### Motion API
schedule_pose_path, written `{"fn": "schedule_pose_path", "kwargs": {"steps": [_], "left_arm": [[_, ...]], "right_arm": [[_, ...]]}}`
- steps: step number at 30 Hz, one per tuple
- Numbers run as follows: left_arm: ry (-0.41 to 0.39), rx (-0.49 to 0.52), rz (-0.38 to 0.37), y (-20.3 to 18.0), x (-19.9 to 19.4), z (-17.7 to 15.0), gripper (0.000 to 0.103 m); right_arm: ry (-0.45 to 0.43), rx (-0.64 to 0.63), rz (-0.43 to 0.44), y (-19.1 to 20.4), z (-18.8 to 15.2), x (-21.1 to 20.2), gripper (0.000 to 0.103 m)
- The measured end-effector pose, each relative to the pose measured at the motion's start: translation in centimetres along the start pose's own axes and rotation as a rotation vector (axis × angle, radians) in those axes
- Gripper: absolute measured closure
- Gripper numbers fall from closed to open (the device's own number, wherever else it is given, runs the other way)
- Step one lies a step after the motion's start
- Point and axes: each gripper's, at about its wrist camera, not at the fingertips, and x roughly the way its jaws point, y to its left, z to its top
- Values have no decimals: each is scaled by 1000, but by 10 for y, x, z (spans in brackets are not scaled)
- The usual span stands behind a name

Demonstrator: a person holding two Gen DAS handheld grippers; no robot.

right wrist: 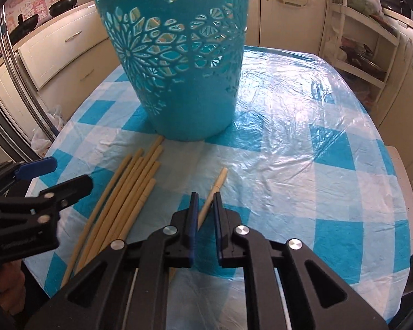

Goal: Organize utensils
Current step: 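Return the left tool to the sticks and close on another stick, then lift the stick with the left tool and drop it into the basket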

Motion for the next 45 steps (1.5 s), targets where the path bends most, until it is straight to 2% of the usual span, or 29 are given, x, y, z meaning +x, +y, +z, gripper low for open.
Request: {"fn": "schedule_pose_path", "kwargs": {"steps": [20, 23, 28, 32, 36, 44, 45], "left_arm": [[35, 50, 29, -20, 18, 5, 27], [38, 49, 11, -23, 18, 6, 36], [36, 56, -23, -27, 18, 11, 60], [25, 66, -32, -30, 16, 10, 71], [24, 49, -42, -26, 17, 11, 92], [42, 106, -20, -29, 22, 19, 91], [43, 107, -27, -29, 23, 20, 94]], "right_arm": [[-19, 34, 42, -5, 0, 0, 91], [-20, 35, 44, -6, -1, 0, 91], [-25, 39, 48, -7, 0, 0, 91], [-34, 43, 54, -9, 1, 1, 91], [-42, 48, 57, -9, 2, 2, 91], [-52, 32, 61, -6, 3, 4, 84], [-53, 30, 60, -5, 3, 4, 83]]}}
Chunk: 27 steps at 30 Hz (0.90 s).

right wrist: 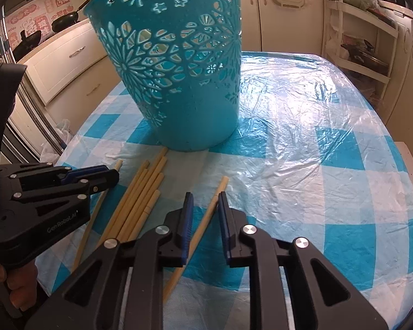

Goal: Organize utensils
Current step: 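Lift the stick with the left tool and drop it into the basket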

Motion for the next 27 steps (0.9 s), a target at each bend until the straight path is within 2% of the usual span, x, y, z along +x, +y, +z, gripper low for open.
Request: {"fn": "schedule_pose_path", "kwargs": {"steps": [1, 5, 8, 13, 17, 23, 27], "left_arm": [[3, -6, -18, 2, 0, 1, 97], [31, -65, -82, 16, 0, -1, 98], [56, -132, -149, 34, -5, -5, 98], [5, -167, -203, 49, -38, -2, 98], [-100, -170, -249, 52, -83, 11, 98], [-313, -155, -310, 43, -157, 43, 98], [-485, -163, -284, 33, -197, 70, 98]], "right_arm": [[-1, -2, 0, 0, 0, 0, 83], [-5, -14, 1, 4, -2, 0, 78], [-5, -49, -8, 12, -3, 1, 71], [-3, -68, -16, 15, -3, 1, 67], [-2, -70, -17, 14, -3, 1, 67], [-2, -71, -18, 14, -4, 1, 66], [-2, -72, -18, 14, -4, 1, 65]]}}
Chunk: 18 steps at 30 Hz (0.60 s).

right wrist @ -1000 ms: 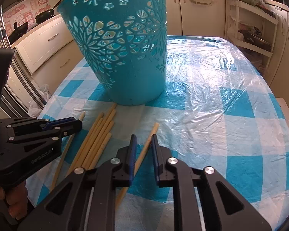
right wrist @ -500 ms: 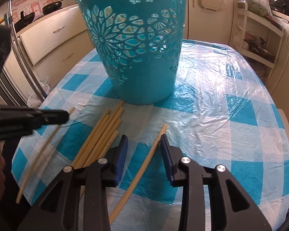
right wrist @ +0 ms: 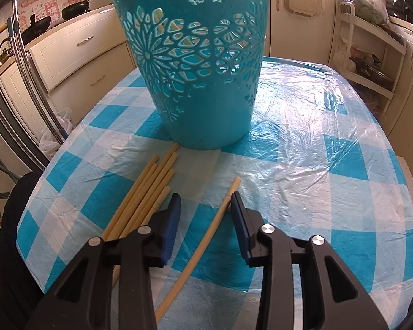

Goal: Organize utensils
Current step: 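Lift the stick with the left tool and drop it into the basket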

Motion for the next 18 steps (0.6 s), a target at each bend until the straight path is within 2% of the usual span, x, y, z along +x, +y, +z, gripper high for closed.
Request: {"fn": "schedule_pose_path", "kwargs": {"steps": [2, 8, 13, 18], "left_arm": [[-84, 7, 9, -11, -4, 16, 98], [-256, 7, 49, -32, 10, 56, 98], [-348, -16, 92, -36, 28, 77, 98], [-371, -18, 133, -31, 61, 78, 98]], "right_arm": [[0, -2, 0, 1, 0, 0, 63], [3, -16, -3, 6, 0, 2, 58], [3, -11, 3, 8, 0, 2, 57], [6, -22, -1, 10, 0, 2, 55]]}}
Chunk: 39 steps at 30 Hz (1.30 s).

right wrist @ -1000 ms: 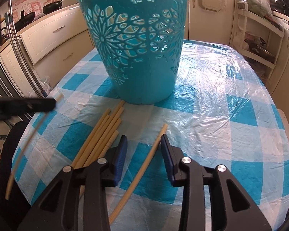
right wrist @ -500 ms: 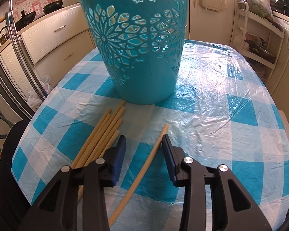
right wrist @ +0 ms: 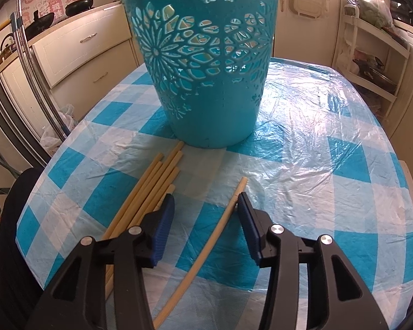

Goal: Organize utensils
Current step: 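Lift the stick with the left tool and drop it into the basket, then close the right tool on a loose wooden stick and lift it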

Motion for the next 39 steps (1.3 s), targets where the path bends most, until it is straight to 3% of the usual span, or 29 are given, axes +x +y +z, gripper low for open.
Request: {"fn": "schedule_pose_path", "kwargs": {"steps": [9, 23, 26, 28, 34, 38, 39], "left_arm": [[41, -3, 50, 11, 37, -36, 98], [190, 106, 72, 22, 27, -90, 95], [209, 105, 89, 31, 13, -94, 78], [199, 95, 120, 42, -6, -95, 52], [138, 68, 222, 86, -64, -106, 30], [222, 20, 289, 124, -68, -137, 24], [248, 14, 298, 130, -65, -146, 24]], "right_arm": [[1, 0, 1, 2, 0, 1, 53], [0, 4, 5, 1, 0, 1, 53], [-4, 28, 28, -3, 0, -1, 53], [-7, 60, 48, -10, -1, -3, 53], [-15, 125, 77, -21, -4, -9, 53], [-14, 105, 23, -15, -7, -10, 56], [-15, 100, 0, -15, -8, -10, 62]]}}
